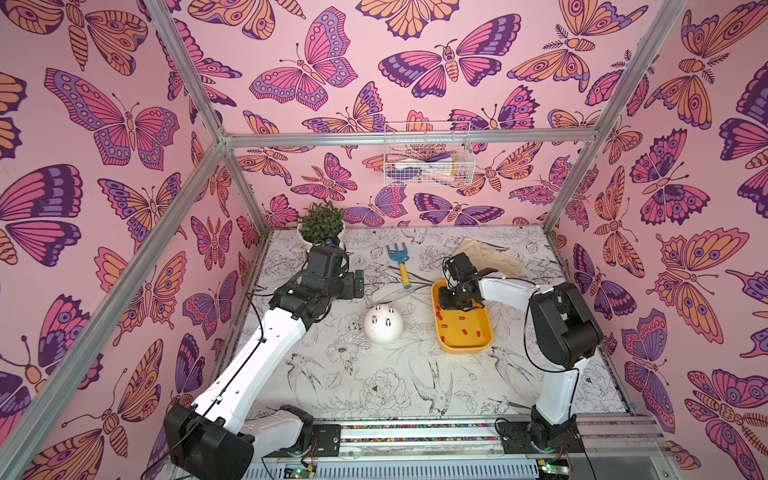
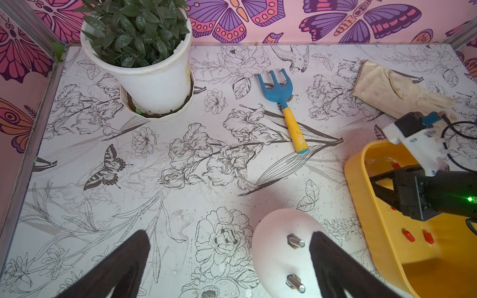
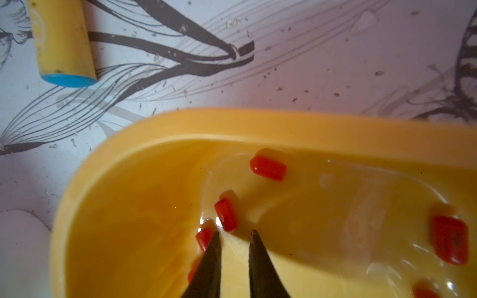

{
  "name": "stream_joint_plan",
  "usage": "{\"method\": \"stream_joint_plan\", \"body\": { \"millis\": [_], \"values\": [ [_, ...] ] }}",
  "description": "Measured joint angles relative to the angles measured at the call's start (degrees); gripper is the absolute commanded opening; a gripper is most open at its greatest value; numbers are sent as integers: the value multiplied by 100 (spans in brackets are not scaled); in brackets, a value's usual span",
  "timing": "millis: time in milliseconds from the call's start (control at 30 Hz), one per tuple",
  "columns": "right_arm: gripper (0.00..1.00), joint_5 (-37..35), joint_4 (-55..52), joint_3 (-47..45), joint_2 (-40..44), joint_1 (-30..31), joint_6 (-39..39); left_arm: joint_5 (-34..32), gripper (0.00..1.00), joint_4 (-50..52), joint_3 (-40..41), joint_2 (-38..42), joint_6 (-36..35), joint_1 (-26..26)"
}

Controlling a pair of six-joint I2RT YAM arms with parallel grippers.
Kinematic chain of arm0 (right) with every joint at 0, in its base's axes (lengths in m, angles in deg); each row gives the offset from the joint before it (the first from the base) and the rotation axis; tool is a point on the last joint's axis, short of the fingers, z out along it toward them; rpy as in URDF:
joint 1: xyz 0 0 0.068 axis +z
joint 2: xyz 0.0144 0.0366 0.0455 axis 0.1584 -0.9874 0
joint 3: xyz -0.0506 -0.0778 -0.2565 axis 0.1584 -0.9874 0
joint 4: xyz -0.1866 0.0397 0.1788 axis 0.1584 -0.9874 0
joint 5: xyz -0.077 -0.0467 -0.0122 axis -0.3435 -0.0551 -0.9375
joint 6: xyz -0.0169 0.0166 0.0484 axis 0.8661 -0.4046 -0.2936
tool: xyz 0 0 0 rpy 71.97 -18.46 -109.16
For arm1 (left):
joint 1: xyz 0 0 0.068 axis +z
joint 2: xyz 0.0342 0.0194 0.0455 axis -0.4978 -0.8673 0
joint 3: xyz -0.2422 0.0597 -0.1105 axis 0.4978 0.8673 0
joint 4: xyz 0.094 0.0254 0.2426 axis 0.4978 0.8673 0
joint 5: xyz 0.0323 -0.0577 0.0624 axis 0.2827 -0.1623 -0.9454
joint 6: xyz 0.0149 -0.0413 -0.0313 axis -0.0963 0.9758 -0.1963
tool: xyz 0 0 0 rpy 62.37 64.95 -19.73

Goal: Cover the protruding screws with screw protection sleeves
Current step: Pick up the screw protection sleeve from the storage box.

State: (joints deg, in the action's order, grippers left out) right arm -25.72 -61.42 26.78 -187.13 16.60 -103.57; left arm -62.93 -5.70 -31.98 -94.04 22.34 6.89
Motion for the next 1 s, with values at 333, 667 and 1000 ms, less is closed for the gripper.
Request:
{"method": "stream_joint_plan", "body": {
  "millis": [333,667,1000],
  "values": [
    [21,0,-4,42,-48,11,52,-17,99,-2,0,28,0,0],
    [18,0,0,136,-142,52,68,-37,99,0,0,31,-2,0],
    [14,-2,0,197,-195,63,70,-42,99,-2,0,46,-9,0]
  ]
}}
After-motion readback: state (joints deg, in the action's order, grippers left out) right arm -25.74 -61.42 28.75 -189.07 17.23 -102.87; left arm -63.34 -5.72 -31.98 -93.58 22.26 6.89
